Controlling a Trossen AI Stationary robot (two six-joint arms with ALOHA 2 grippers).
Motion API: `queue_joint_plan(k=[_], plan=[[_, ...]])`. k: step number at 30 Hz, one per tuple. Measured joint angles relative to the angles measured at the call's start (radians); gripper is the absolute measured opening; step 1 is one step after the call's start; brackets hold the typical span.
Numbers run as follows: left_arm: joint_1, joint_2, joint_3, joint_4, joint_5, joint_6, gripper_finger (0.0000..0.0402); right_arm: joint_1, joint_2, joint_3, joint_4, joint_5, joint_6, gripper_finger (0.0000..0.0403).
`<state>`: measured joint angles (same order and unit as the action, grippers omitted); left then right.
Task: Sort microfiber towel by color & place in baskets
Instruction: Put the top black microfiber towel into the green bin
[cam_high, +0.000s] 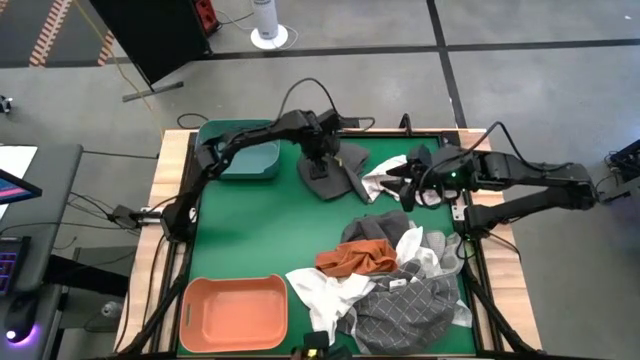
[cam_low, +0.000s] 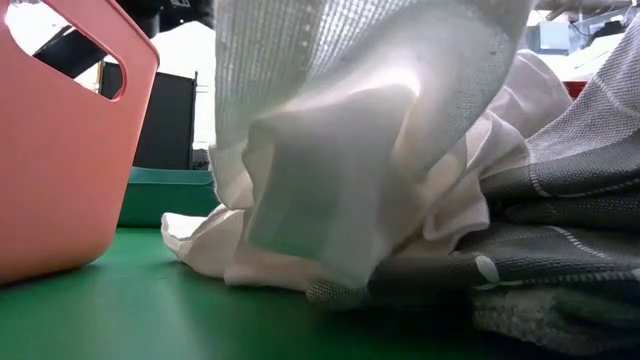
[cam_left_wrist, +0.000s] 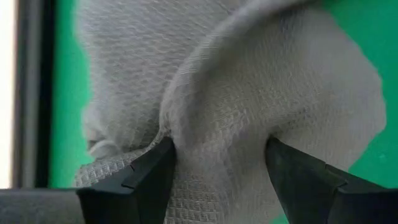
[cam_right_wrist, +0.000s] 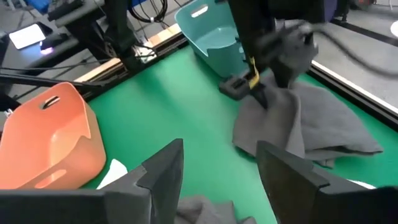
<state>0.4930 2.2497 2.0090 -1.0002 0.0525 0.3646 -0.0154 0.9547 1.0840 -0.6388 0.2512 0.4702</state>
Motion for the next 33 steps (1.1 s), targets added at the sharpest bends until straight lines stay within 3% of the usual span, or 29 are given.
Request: queue_joint_plan(k=[6,9,13,18,22,29,33], plan=[[-0.026,0.010,0.000,-0.023,-0.049,-0.006,0.0210,0.019,0.001,0.000,-0.002,0.011,0.000,0.0228],[-0.041,0.010,0.000,-0.028,-0.091,0.067,0.0146,0.022,0.001,0.000,-0.002,0.012,-0.002,0.0228],[-0.047,0.010,0.000,-0.044,-0.092,0.106,0.0023,0.022,0.001,0.000,0.000,0.012,-0.004,0.0227],[-0.042,0.002,0.028,-0.095,-0.018,-0.042,0.0007,0.022,0.001,0.000,0.000,0.013,-0.005,0.0227],[-0.043,-0.098,0.032,-0.064,0.093,-0.105,0.0005,0.022,-0.005,0.000,0.000,0.012,-0.007,0.0227],[-0.033,-0.348,0.030,0.054,0.089,-0.149,0.0003,0.019,-0.044,0.000,0.013,0.012,-0.007,0.0227],[-0.012,-0.498,0.030,0.075,0.001,-0.170,0.0002,0.004,-0.060,0.000,0.028,0.012,-0.013,0.0227]])
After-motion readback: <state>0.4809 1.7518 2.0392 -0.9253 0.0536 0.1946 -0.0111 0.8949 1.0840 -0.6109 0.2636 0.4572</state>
